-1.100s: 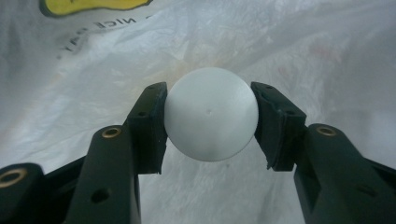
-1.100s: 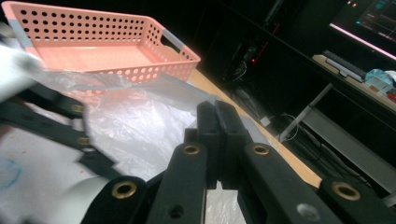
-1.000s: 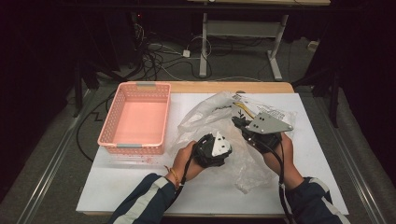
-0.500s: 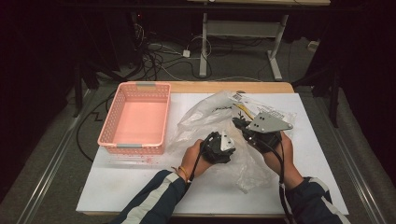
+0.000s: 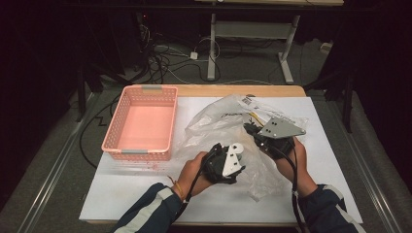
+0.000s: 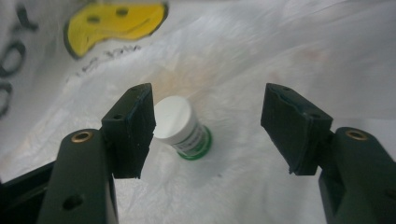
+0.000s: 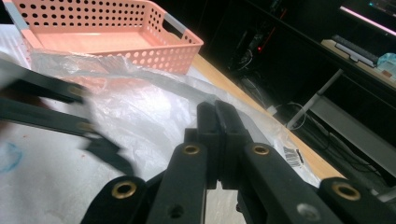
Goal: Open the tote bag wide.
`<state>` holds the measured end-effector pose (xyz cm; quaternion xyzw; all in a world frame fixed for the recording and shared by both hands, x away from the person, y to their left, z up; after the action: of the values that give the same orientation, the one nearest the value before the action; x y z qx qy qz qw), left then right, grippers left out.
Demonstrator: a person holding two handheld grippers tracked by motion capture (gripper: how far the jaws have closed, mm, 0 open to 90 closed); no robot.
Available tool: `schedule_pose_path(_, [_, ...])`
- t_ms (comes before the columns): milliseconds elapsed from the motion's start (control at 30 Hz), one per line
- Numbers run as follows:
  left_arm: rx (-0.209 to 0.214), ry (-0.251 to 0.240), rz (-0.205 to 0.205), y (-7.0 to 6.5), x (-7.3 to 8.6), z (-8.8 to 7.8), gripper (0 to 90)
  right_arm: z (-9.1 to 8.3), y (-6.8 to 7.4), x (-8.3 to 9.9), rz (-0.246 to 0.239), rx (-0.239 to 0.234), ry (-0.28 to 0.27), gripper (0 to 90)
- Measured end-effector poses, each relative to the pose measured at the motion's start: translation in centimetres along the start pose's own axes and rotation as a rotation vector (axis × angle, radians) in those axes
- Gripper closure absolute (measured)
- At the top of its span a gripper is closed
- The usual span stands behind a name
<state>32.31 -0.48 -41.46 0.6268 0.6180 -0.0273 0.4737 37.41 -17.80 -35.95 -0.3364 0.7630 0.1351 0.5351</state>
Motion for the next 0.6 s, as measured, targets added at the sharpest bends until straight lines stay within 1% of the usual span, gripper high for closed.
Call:
schedule_pose_path(33, [-0.015,-0.007,0.005,-0.1,0.0,-1.0,30.7,0.0,0.0,0.1,0.0,0.002,0.007,90.0])
schedule_pose_path(67, [-0.033,-0.012,0.005,-0.1,0.2,-1.9,30.7,0.0,0.0,0.1,0.0,0.002,0.007,90.0])
schedule_pose_path(100, [-0.051,-0.009,0.003,0.0,0.6,-2.8,30.6,0.1,-0.1,0.2,0.002,0.0,0.009,90.0])
schedule_pose_path(167, [-0.105,0.012,-0.006,0.2,1.6,-4.4,27.7,0.1,-0.1,0.2,0.002,0.001,0.013,90.0])
schedule_pose_path(233, [-0.132,0.009,-0.051,0.5,2.9,-5.8,27.7,0.0,-0.1,0.3,-0.001,-0.001,0.02,90.0])
schedule_pose_path(300, [-0.176,0.033,-0.07,0.7,4.2,-7.1,27.7,0.0,-0.1,0.3,-0.003,0.001,0.024,90.0])
schedule_pose_path(333, [-0.197,0.041,-0.093,0.9,5.0,-7.6,24.6,0.1,-0.1,0.4,-0.006,0.002,0.031,90.0])
schedule_pose_path(367, [-0.206,0.048,-0.126,1.0,5.7,-8.0,23.1,0.1,-0.1,0.4,-0.006,0.004,0.033,90.0])
schedule_pose_path(433, [-0.212,0.054,-0.196,1.2,7.3,-8.6,23.1,0.1,-0.1,0.5,-0.005,0.003,0.037,90.0])
schedule_pose_path(467, [-0.209,0.068,-0.216,1.3,7.9,-8.7,23.1,0.1,-0.1,0.5,-0.005,0.003,0.037,90.0])
schedule_pose_path(500, [-0.204,0.08,-0.222,1.3,8.4,-8.8,23.0,0.1,-0.2,0.6,-0.007,0.005,0.039,90.0])
schedule_pose_path(567, [-0.178,0.086,-0.251,1.1,9.1,-8.7,23.0,0.1,-0.3,0.6,-0.001,0.005,0.041,90.0])
schedule_pose_path(600, [-0.173,0.103,-0.247,1.0,9.5,-8.4,23.0,0.1,-0.4,0.7,-0.007,0.006,0.042,90.0])
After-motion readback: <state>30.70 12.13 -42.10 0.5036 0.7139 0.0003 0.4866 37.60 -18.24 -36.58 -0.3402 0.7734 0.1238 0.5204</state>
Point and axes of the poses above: each handheld gripper's, and its own axes: z roughly forward along the jaws, x roughly out of its underside, y roughly to its left, the point moved 2 cm from there along z, roughly forward along the jaws, and after that the axes turned 13 degrees about z, right-handed, at the moved point
